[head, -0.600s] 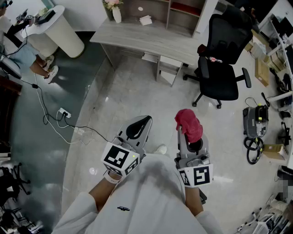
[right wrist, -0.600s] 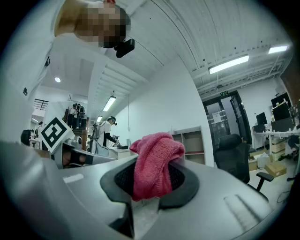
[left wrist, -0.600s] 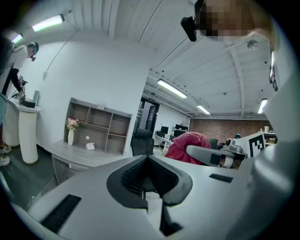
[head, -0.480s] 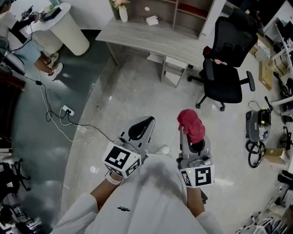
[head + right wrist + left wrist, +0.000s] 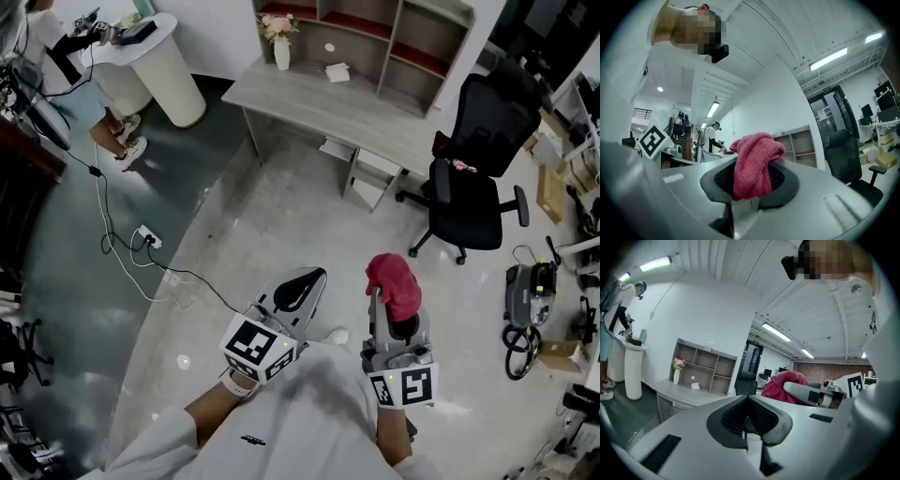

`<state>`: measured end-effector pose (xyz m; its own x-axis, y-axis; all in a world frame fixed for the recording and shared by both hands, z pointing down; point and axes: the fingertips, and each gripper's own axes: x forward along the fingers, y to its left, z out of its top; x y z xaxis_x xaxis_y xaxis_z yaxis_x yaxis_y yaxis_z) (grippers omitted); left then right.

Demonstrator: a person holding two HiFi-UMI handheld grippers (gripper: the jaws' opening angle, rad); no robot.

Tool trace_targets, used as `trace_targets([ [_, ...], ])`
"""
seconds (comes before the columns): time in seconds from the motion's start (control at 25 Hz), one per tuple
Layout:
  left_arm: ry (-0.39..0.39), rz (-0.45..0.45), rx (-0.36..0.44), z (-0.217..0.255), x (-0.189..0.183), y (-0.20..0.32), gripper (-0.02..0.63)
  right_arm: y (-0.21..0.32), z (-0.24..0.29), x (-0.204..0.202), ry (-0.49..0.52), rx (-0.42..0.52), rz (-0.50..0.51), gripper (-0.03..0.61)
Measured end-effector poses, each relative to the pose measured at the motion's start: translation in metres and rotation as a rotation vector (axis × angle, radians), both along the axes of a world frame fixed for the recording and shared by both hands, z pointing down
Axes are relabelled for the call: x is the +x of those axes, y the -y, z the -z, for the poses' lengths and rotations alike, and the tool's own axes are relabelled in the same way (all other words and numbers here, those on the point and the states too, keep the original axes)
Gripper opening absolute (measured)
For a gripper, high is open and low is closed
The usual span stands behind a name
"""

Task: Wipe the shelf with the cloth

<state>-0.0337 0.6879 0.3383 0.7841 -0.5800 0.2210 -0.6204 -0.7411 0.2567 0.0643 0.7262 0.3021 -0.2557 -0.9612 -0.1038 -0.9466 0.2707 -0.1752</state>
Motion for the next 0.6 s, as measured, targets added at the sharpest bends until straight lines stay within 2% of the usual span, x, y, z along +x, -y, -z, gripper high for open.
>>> trace_targets([
  [0.2,-0.011,0.02,-0.001,0.005,-0.028,0.02,0.002,0.023,0.004,-0.019,0.044,-0.013,0.003,0.095],
  [0.6,-0.061,0.022,-0.024,0.001,-0.094,0.057,0.002,0.06,-0.001,-0.085,0.028,-0.041,-0.004,0.095],
])
